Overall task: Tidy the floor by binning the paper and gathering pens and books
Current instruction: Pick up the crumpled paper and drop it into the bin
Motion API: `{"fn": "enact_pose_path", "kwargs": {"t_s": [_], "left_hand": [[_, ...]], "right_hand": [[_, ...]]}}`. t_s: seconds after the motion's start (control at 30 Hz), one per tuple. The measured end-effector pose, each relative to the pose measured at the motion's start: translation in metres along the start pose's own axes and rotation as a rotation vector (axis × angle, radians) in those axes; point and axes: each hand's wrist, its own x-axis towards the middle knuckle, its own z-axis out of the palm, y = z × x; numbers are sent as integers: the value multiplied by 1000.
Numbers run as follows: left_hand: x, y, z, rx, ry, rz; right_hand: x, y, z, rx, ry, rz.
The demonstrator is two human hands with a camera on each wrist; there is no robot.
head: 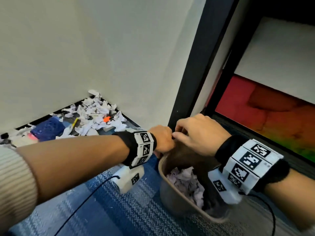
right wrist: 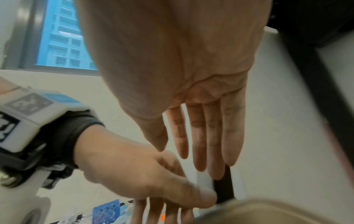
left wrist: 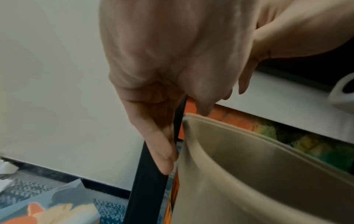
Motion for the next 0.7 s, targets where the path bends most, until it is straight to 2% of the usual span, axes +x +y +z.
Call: {"fn": "enact_pose_path", "kwargs": {"t_s": [0.07, 0.13, 0.23, 0.33, 0.43, 0.53, 0.6, 0.7], "left_hand": [[-2, -20, -11, -68, -33, -5], [-10, -48, -25, 15, -4, 5], [-26, -115, -45, 442, 113, 86], [-44, -191, -55, 750, 57, 128], [-51, -279, -59, 690, -13, 36], [-70, -362, -55, 533, -2, -91], [-88, -409, -40, 465, -90, -156], [-110, -465, -19, 497, -218, -209]], "right_hand": [[15, -18, -5, -35, 33, -32], [33, -39, -8, -72, 45, -50], [74, -83, 4, -116, 11, -87], [122, -127, 25, -129, -90, -99], [167, -174, 50, -65, -245, -113], [205, -220, 84, -95, -417, -153], [223, -245, 109, -193, -538, -193], [240, -268, 134, -276, -608, -264]]}}
